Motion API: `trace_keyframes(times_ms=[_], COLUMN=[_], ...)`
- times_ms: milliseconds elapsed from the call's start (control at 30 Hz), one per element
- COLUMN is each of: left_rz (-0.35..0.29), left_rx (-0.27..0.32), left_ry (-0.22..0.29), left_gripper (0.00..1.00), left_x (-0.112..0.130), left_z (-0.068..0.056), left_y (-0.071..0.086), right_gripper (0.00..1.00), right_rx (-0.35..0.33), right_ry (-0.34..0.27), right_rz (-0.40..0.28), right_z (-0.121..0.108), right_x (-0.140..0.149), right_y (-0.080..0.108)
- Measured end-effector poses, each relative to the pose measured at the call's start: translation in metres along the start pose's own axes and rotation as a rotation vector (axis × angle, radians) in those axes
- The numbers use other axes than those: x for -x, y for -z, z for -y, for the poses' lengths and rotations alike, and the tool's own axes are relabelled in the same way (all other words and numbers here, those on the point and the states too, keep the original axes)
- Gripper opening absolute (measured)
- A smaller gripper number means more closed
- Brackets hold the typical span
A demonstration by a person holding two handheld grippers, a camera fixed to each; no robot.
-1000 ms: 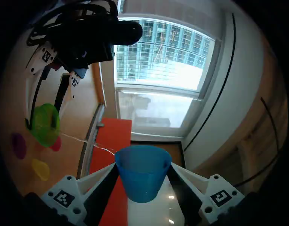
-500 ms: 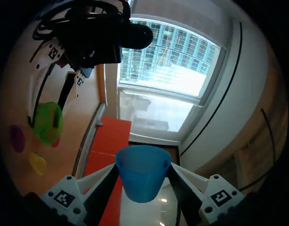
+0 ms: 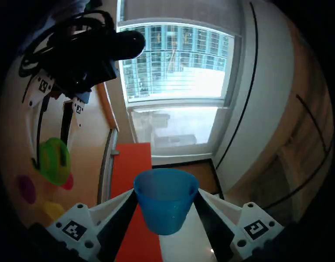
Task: Pour water
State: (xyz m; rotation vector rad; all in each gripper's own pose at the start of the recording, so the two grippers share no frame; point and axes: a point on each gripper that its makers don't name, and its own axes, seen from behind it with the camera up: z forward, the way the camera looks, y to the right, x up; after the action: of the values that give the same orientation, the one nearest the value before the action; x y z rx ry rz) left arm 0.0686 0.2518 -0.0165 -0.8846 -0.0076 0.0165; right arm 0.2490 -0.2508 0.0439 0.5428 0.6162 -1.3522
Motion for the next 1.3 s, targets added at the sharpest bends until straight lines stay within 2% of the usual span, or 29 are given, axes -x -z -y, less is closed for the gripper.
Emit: trace_keyframes(times_ms=[167,367,500,667,1000,1100,1300], left_rz=[0.002,0.001,-0.001,-0.001,0.000,-0.001,-0.001], left_rx=[-0.004,-0.005,-0.007,-0.011,-0.017,-0.018,-0.022], left_ry=[-0.004,-0.007,-0.007,-0.008,-0.014,-0.017,-0.020], left_gripper=[0.85,0.85,0.86,0.85,0.85,0.85,0.85], left_x=[0.000,-0.001,-0.002,-0.003,-0.005,-0.006,-0.008], left_z=[0.001,0.000,0.002,0.003,0.005,0.004,0.005], left_y=[0.001,0.001,0.001,0.001,0.002,0.003,0.003], right_gripper=[0.88,0.89,0.89,0.88,0.88,0.89,0.89], right_rx=[-0.005,-0.012,-0.031,-0.050,-0.115,-0.130,-0.168], right_ry=[-0.151,-0.365,-0.507,-0.652,-1.019,-1.101,-1.228], right_rz=[0.021,0.036,0.032,0.042,0.032,0.022,0.008], right_z=[0.006,0.015,0.022,0.031,0.039,0.039,0.044], right_x=[0.007,0.007,0.002,-0.003,-0.027,-0.032,-0.042], right_y=[0.003,0.009,0.014,0.019,0.028,0.029,0.030])
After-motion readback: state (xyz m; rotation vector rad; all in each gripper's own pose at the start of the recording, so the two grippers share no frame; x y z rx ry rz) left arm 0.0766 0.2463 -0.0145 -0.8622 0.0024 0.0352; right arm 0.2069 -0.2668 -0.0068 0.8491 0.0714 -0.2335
